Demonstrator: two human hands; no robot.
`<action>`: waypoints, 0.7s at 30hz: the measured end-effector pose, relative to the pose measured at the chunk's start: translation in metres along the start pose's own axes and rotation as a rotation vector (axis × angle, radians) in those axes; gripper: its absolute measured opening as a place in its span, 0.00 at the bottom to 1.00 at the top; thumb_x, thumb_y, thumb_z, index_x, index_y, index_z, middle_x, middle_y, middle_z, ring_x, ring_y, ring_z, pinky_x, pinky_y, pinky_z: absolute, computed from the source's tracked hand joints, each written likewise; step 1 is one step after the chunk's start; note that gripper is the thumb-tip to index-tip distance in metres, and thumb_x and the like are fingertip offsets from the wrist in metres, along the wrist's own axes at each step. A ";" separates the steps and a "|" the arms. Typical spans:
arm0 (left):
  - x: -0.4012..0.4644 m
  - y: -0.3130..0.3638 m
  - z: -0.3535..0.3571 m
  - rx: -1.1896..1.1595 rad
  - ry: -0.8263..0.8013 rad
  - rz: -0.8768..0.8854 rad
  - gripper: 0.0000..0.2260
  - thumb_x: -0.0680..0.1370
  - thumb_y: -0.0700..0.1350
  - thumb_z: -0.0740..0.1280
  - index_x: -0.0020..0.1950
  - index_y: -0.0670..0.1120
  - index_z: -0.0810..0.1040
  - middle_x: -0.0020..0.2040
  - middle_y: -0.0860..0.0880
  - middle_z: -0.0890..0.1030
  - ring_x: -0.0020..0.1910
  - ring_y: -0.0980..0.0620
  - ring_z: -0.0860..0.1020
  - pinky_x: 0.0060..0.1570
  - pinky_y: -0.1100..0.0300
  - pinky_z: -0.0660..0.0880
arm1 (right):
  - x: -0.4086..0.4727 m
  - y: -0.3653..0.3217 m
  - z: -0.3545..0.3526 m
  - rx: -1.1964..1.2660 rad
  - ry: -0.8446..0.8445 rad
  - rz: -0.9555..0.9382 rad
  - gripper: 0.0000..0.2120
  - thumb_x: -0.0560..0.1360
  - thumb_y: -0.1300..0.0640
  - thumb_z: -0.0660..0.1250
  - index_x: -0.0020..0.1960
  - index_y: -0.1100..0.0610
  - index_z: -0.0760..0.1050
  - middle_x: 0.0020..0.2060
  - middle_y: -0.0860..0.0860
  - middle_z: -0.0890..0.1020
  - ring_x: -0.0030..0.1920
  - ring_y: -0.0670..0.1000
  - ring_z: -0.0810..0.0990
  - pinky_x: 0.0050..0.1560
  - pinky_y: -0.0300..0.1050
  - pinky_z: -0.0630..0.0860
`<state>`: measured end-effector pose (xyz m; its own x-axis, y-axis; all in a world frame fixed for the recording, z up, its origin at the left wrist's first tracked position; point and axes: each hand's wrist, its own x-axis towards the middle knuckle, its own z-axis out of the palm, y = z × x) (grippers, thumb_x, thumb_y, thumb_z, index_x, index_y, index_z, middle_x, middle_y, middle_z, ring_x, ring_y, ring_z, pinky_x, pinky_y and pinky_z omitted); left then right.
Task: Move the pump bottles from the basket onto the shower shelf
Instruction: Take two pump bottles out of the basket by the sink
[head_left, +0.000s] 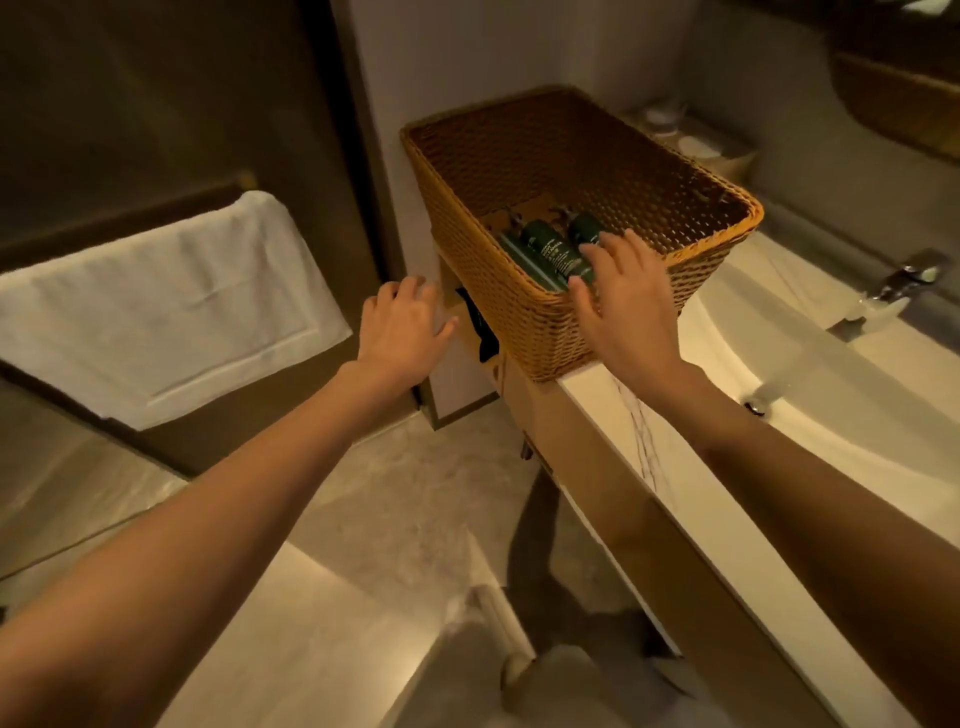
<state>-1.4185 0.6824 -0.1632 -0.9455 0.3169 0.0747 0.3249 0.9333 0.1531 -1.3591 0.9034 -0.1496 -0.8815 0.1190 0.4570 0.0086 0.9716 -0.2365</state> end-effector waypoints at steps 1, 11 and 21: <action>0.019 -0.001 -0.003 -0.007 0.020 0.022 0.24 0.79 0.55 0.57 0.72 0.45 0.64 0.72 0.44 0.66 0.70 0.40 0.64 0.67 0.44 0.62 | 0.017 0.004 0.003 -0.010 0.023 0.009 0.21 0.79 0.50 0.56 0.67 0.59 0.70 0.67 0.58 0.72 0.72 0.59 0.63 0.71 0.56 0.58; 0.169 0.001 -0.016 -0.026 0.145 0.202 0.23 0.80 0.55 0.55 0.72 0.45 0.64 0.71 0.43 0.68 0.70 0.41 0.64 0.66 0.45 0.62 | 0.153 0.029 0.055 -0.070 -0.204 0.067 0.25 0.79 0.48 0.56 0.73 0.56 0.60 0.72 0.57 0.64 0.74 0.59 0.57 0.73 0.55 0.53; 0.231 0.024 0.011 -0.051 0.057 0.227 0.23 0.79 0.55 0.57 0.72 0.47 0.66 0.71 0.45 0.68 0.70 0.42 0.64 0.68 0.47 0.60 | 0.229 0.075 0.134 -0.012 -0.637 0.112 0.29 0.75 0.48 0.64 0.71 0.56 0.61 0.69 0.58 0.68 0.66 0.59 0.69 0.65 0.54 0.69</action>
<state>-1.6290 0.7793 -0.1530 -0.8460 0.5058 0.1684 0.5307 0.8291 0.1757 -1.6239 0.9762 -0.1779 -0.9825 0.0787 -0.1688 0.1187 0.9630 -0.2420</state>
